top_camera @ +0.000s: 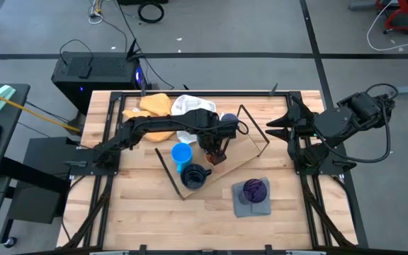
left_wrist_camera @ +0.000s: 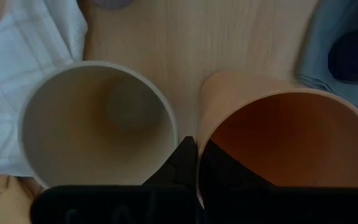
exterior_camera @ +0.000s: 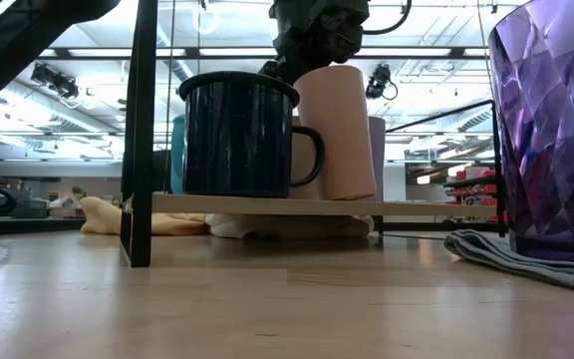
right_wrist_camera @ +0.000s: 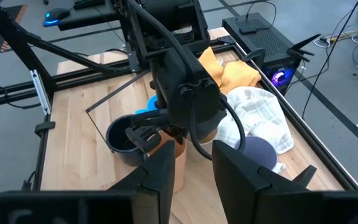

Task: Stack small to large cups/mugs on shelf
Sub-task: Align the orange cup with the white cup on the shelf

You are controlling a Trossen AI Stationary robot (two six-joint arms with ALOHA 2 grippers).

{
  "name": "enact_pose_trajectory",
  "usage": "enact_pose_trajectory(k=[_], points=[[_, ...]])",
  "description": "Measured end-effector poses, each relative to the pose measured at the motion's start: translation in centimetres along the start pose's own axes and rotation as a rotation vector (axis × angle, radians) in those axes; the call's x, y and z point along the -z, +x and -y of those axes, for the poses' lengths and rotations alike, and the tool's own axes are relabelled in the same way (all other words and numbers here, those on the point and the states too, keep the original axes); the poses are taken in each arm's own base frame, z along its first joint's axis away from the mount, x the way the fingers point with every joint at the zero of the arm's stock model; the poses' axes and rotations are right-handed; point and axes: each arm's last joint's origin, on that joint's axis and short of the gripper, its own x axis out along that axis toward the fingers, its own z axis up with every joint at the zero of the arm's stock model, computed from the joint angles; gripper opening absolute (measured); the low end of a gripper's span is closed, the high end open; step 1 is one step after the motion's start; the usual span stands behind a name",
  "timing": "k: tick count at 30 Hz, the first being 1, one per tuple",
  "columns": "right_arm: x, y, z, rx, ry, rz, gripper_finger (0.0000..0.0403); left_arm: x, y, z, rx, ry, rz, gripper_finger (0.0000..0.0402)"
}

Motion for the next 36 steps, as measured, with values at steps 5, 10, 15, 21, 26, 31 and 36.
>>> enact_pose_trajectory(k=[5, 10, 15, 21, 26, 31, 36], points=[[0.00, 0.00, 0.00, 0.000, -0.006, 0.000, 0.0114, 0.01, 0.03, 0.03, 0.014, 0.017, -0.007, 0.0010], [0.00, 0.00, 0.00, 0.000, -0.008, 0.000, 0.0114, 0.02, 0.34, 0.02, 0.007, 0.017, -0.018, 0.0040], [0.01, 0.00, 0.00, 0.000, -0.008, -0.001, 0.0114, 0.04, 0.44, 0.07, 0.008, 0.018, -0.022, 0.0058], [0.01, 0.00, 0.00, 0.000, -0.009, -0.001, 0.0113, 0.05, 0.45, 0.12, 0.012, 0.020, -0.023, 0.0059], [0.01, 0.00, 0.01, 0.000, -0.012, -0.001, 0.0113, 0.04, 0.45, 0.14, 0.014, 0.020, -0.021, 0.0058], [0.02, 0.00, 0.01, 0.001, -0.014, -0.002, 0.0113, -0.01, 0.44, 0.17, 0.019, 0.020, -0.016, 0.0075], [0.02, 0.00, 0.01, 0.001, -0.020, -0.002, 0.0113, -0.01, 0.37, 0.17, 0.020, 0.019, -0.015, 0.0095]])
